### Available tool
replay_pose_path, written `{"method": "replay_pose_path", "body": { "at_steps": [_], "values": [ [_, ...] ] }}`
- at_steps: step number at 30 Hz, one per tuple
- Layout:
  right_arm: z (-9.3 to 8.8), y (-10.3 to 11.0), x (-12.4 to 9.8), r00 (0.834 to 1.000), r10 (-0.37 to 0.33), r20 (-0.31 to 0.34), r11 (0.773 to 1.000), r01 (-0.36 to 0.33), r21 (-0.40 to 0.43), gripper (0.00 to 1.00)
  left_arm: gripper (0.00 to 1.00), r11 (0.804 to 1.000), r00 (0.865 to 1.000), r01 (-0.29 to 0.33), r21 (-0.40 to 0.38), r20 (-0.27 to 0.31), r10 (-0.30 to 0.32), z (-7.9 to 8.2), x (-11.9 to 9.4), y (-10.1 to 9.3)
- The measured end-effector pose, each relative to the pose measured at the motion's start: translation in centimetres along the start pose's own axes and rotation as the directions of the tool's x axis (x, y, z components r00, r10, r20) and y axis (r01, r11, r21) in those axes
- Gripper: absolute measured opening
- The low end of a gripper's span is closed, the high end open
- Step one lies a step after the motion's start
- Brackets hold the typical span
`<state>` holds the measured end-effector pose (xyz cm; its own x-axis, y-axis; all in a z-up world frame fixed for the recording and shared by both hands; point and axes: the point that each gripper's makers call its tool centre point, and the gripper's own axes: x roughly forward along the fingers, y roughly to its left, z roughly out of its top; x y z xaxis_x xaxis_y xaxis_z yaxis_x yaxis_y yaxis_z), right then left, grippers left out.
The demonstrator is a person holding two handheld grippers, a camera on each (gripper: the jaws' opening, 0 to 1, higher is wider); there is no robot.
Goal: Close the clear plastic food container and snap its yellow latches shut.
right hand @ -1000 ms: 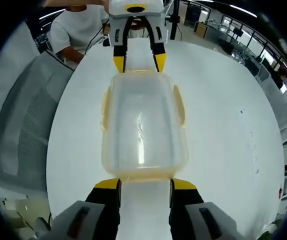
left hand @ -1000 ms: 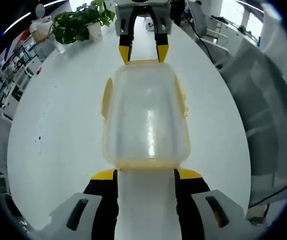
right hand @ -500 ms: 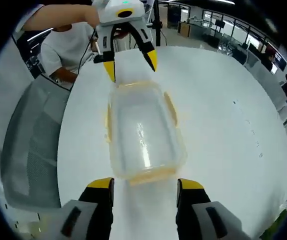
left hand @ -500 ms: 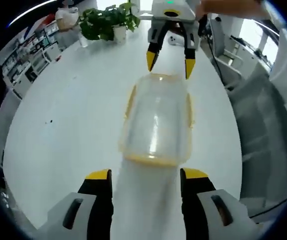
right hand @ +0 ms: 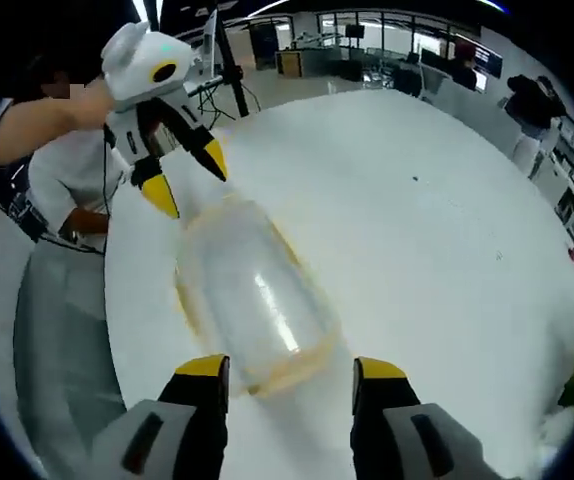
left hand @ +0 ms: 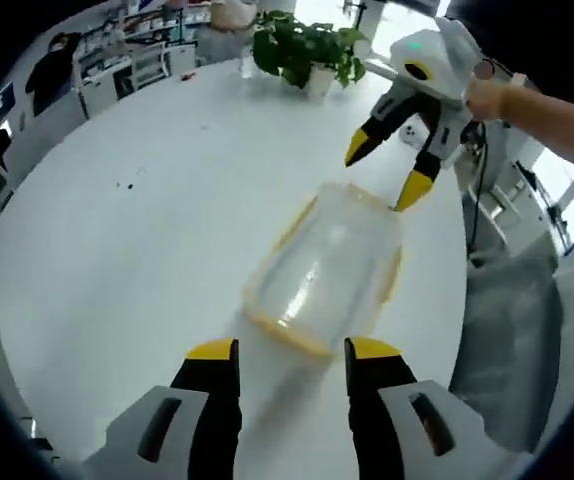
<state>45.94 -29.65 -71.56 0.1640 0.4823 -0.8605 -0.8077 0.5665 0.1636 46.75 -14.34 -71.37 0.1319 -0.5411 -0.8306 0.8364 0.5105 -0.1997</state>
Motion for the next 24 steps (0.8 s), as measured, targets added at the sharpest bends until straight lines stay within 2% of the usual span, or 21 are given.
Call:
{"method": "replay_pose_path", "body": {
  "at_steps": [2, 15, 18, 24],
  "values": [
    [0.2, 0.0, 0.1, 1.000, -0.004, 0.001, 1.000, 0.004, 0.004, 0.50, 0.47, 1.000, 1.000, -0.010, -0.008, -0.001, 0.010, 0.0, 0.2, 0.0],
    [-0.6, -0.2, 0.8, 0.999, -0.027, -0.035, 0.994, 0.031, 0.108, 0.48, 0.45, 0.990, 0.999, -0.041, -0.136, -0.014, 0.040, -0.3, 0.8, -0.3],
    [-0.8, -0.1, 0.9, 0.999, -0.023, -0.045, 0.991, 0.029, 0.134, 0.48, 0.44, 0.981, 0.999, -0.042, -0.188, -0.021, 0.039, -0.5, 1.0, -0.5],
    [-0.5, -0.1, 0.9, 0.999, -0.028, -0.033, 0.989, 0.033, 0.147, 0.47, 0.43, 0.970, 1.000, -0.031, -0.243, -0.008, 0.030, -0.3, 1.3, -0.6]
  ]
}}
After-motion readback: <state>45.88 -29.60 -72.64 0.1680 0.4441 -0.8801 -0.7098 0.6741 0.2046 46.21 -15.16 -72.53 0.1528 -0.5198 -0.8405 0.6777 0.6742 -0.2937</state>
